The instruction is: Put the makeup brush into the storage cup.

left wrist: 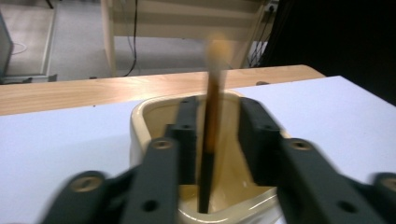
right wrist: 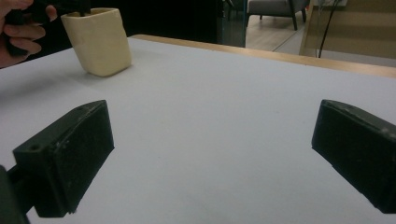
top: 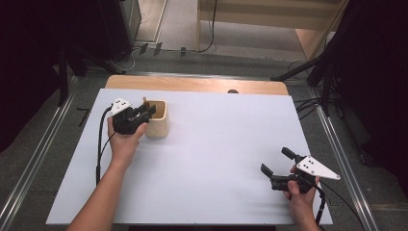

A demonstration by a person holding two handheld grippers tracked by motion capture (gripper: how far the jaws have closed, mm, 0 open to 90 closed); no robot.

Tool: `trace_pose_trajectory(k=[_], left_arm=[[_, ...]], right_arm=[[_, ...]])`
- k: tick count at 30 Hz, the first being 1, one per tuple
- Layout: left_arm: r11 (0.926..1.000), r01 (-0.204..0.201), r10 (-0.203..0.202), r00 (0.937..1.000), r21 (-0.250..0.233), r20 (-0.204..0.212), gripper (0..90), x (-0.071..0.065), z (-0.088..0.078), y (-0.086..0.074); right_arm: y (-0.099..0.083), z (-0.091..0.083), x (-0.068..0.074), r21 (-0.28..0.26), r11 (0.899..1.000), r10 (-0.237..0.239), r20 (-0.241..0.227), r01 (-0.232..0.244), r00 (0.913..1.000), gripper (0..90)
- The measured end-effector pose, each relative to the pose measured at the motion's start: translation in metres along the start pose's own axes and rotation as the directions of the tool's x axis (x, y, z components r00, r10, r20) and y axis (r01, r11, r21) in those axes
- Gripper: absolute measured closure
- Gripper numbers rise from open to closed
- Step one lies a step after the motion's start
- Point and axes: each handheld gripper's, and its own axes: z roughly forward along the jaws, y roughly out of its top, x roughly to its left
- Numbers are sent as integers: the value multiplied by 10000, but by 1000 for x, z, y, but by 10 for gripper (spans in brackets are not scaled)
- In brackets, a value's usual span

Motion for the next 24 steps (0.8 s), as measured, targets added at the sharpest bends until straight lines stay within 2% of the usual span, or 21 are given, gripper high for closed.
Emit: trace_pose_trajectory(k=[1,2,3,4,5,6,7,10,11,14,24], left_arm=[[10000,28,-28,10000,-47,51,597,0,-1,0],[10000,38,-38,10000,-68,81,534,0,-2,1],[9999,56,-55,9999,-104,94,383,0,-3,2],[9998,54,-51,9998,-165,179,297,-1,-5,2],[9998,-1,5,9997,-175,229,297,-1,-6,3],[9998,-61,66,9996,-165,291,235,-2,-7,3],[9999,-90,96,9992,-142,379,130,-2,-8,3],[9997,-125,137,9978,-196,649,84,-3,-14,3],[9997,-136,148,9981,-207,596,53,-3,-15,2],[9993,-186,212,9966,-337,793,0,-2,-21,0],[9983,-197,237,9970,-545,742,0,-2,-37,-8]], right_arm=[[0,0,0,0,10000,0,0,0,10000,0],[0,0,0,-13,10000,-1,-2,1,10000,0],[0,0,0,-34,10000,1,5,-1,10000,0],[0,0,0,-34,10000,1,6,-1,10000,0],[0,0,0,-34,10000,1,6,-1,10000,0],[0,0,-1,-33,10000,12,17,-11,10000,0],[0,-1,-1,-29,10000,47,21,-47,10000,0],[0,-1,-1,-40,10000,15,18,-15,10000,0],[0,0,-1,-51,10000,-4,17,4,10000,0],[0,0,0,-39,10000,4,11,-4,10000,0],[0,0,0,-15,10000,-2,22,3,10000,0]])
